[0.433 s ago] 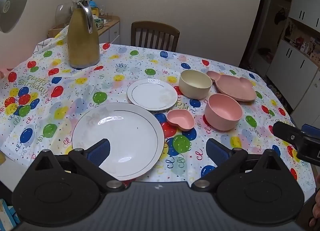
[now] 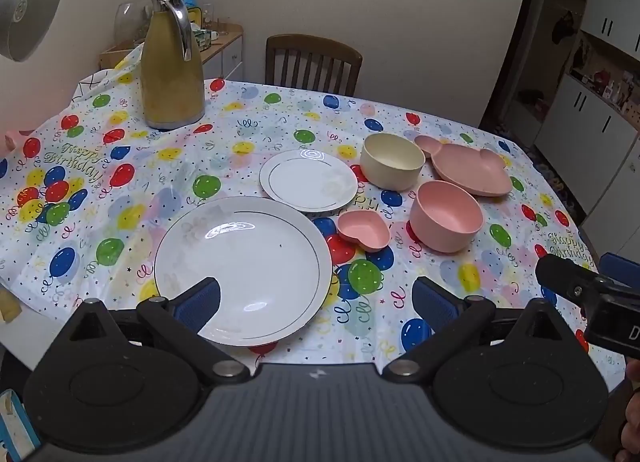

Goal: Organize plates and bowls
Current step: 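Move both tools toward the rim of the large white plate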

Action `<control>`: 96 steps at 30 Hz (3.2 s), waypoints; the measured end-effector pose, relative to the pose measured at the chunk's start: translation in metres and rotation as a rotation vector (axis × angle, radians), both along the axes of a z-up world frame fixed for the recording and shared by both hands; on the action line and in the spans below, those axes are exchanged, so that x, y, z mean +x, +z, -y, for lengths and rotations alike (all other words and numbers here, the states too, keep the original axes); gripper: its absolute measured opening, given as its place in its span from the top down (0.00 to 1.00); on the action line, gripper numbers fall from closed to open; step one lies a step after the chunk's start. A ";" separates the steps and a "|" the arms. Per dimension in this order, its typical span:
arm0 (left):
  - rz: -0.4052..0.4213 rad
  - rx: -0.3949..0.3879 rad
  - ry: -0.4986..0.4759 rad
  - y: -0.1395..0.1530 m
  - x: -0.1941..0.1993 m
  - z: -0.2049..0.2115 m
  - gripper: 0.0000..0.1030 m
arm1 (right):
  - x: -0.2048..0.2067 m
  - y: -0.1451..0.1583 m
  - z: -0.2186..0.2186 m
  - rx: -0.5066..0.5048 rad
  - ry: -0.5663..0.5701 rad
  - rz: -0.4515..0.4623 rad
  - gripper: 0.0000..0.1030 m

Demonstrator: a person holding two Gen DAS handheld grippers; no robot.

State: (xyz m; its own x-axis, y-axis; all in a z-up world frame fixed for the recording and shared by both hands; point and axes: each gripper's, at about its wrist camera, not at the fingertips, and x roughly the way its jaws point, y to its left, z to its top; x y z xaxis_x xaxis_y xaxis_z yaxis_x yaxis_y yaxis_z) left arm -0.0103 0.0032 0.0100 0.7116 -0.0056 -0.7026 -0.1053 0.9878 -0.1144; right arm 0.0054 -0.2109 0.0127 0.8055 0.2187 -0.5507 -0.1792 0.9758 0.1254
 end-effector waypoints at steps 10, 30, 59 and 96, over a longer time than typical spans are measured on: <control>0.004 -0.006 -0.018 0.001 -0.008 0.007 0.00 | -0.008 -0.001 -0.003 0.001 0.005 -0.026 0.02; 0.089 0.013 -0.039 0.015 -0.019 0.011 0.00 | -0.017 0.006 -0.002 0.019 -0.009 -0.012 0.04; 0.156 0.031 -0.075 0.026 -0.032 0.016 0.00 | -0.020 0.012 0.002 0.024 -0.016 0.033 0.05; 0.051 0.074 0.108 -0.038 0.024 -0.065 0.00 | 0.057 -0.033 -0.039 -0.077 0.069 -0.037 0.06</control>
State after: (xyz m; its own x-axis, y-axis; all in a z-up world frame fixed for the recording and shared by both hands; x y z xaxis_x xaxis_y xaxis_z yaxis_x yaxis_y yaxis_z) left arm 0.0137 0.0678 -0.0284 0.7400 0.1235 -0.6612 -0.2075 0.9770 -0.0498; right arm 0.0622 -0.1721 -0.0202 0.7690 0.2287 -0.5970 -0.2426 0.9684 0.0586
